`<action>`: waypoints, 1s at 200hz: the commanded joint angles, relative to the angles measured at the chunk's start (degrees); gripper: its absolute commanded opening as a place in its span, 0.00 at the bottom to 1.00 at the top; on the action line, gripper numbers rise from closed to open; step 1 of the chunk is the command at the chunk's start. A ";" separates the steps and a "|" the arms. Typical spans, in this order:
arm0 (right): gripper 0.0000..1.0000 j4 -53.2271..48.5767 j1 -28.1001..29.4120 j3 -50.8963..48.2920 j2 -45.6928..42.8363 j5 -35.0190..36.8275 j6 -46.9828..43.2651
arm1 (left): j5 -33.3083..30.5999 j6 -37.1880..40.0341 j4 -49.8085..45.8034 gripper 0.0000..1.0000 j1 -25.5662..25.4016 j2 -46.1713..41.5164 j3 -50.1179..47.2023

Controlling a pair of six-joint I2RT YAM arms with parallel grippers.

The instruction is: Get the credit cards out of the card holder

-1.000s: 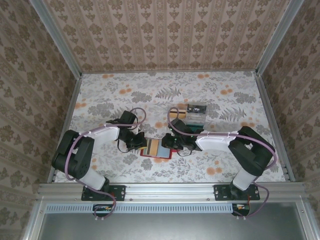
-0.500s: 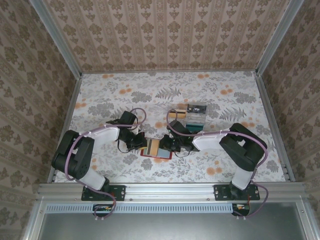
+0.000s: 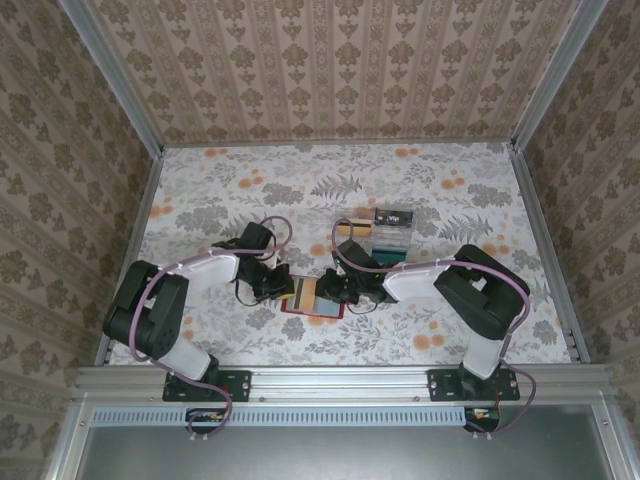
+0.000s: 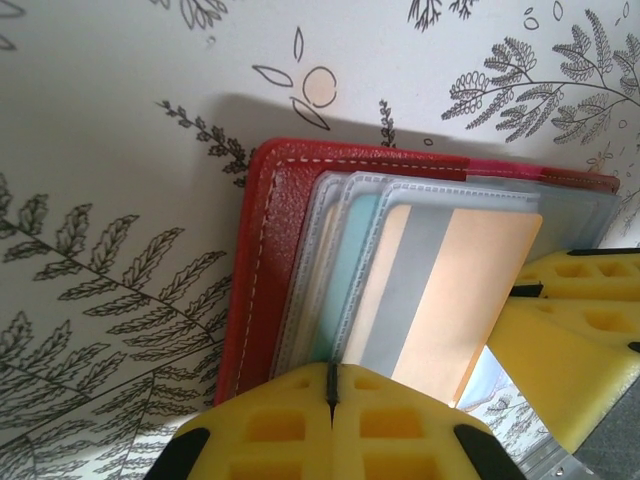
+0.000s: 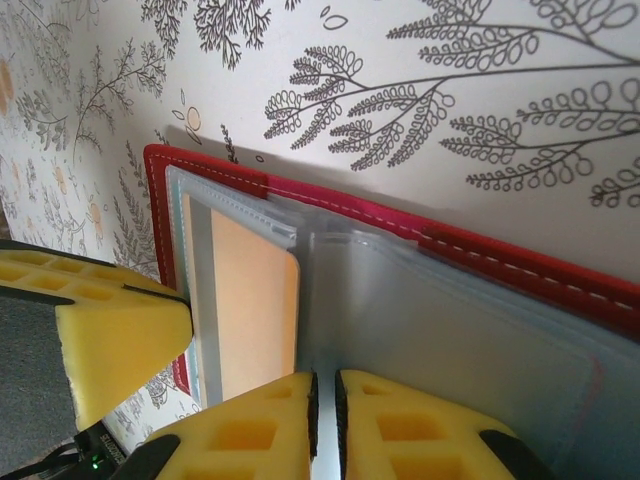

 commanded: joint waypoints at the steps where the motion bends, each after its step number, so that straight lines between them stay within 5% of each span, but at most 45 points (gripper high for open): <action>1: 0.17 -3.07 0.14 0.41 -3.05 1.41 -1.12 | -3.65 -1.06 -3.40 0.00 -0.67 0.38 -2.32; 161: 0.18 3.08 0.26 1.09 2.44 -4.29 1.07 | -3.39 -1.57 -2.76 0.00 -0.47 0.53 -3.02; 200: 0.03 2.70 0.19 0.60 2.02 -3.88 1.27 | -3.63 -1.65 -2.96 0.00 -0.42 0.43 -3.02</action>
